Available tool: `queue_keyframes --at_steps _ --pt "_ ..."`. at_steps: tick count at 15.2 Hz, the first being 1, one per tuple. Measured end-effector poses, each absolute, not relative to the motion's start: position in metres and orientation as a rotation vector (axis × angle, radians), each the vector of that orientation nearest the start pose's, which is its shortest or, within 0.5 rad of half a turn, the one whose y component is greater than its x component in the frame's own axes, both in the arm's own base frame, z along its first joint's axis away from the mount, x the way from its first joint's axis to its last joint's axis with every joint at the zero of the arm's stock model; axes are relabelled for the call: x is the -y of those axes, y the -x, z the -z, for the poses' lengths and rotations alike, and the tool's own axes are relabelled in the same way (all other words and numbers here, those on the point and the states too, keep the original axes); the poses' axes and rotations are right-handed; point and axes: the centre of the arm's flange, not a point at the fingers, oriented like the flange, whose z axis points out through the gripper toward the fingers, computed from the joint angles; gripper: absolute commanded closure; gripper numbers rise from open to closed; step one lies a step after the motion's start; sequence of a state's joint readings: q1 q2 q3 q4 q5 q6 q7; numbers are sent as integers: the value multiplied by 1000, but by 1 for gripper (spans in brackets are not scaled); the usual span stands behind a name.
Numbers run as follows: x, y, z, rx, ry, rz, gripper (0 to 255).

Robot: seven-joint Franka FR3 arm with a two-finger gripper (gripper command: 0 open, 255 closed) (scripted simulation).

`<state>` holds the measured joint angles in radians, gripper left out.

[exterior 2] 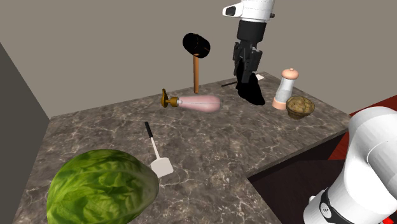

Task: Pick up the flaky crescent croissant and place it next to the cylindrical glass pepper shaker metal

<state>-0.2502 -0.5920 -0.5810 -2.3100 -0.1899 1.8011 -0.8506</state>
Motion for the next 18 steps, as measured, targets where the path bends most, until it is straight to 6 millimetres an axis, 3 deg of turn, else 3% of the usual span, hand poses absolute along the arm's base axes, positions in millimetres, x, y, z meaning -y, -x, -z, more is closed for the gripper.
queue_keyframes --at_steps 10,13,18 --pt "328 -240 -573 219 3049 149 255" --pt "340 -217 -578 218 3049 149 255" --pt "365 -157 -579 217 3050 150 255"
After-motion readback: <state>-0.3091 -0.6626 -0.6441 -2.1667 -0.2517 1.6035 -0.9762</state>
